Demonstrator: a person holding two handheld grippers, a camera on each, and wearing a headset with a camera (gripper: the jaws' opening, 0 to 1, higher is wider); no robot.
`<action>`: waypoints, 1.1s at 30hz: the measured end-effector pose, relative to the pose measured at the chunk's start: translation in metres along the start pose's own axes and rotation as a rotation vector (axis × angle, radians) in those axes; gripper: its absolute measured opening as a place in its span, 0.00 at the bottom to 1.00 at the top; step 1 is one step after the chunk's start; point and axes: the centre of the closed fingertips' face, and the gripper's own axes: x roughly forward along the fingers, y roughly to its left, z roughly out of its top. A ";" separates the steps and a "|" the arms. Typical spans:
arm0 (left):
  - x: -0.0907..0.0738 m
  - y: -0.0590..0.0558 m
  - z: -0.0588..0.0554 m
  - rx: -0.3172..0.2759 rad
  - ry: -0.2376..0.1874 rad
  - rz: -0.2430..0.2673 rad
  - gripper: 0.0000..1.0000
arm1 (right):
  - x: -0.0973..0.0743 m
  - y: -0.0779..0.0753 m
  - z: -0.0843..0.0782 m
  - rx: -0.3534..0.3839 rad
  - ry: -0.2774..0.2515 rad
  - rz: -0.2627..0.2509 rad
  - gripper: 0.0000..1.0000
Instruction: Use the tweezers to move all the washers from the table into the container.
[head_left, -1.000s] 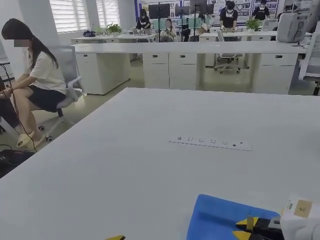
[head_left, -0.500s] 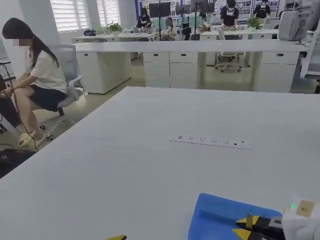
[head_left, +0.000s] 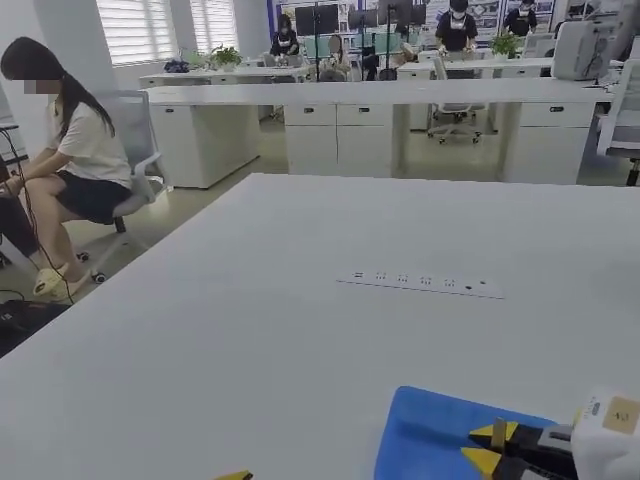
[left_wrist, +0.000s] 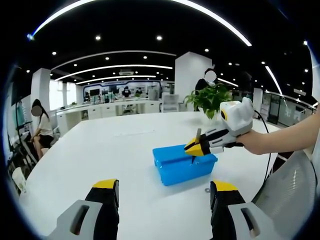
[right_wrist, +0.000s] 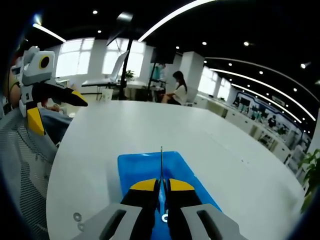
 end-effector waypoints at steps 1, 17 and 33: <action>0.000 0.000 0.000 0.000 -0.001 0.000 0.75 | -0.001 0.001 0.002 -0.007 -0.004 0.000 0.03; 0.001 -0.001 0.001 0.002 -0.002 -0.003 0.75 | -0.019 0.016 0.035 -0.088 -0.060 -0.006 0.03; 0.001 -0.001 0.001 0.005 -0.003 -0.006 0.75 | -0.030 0.042 0.043 -0.126 -0.069 0.026 0.03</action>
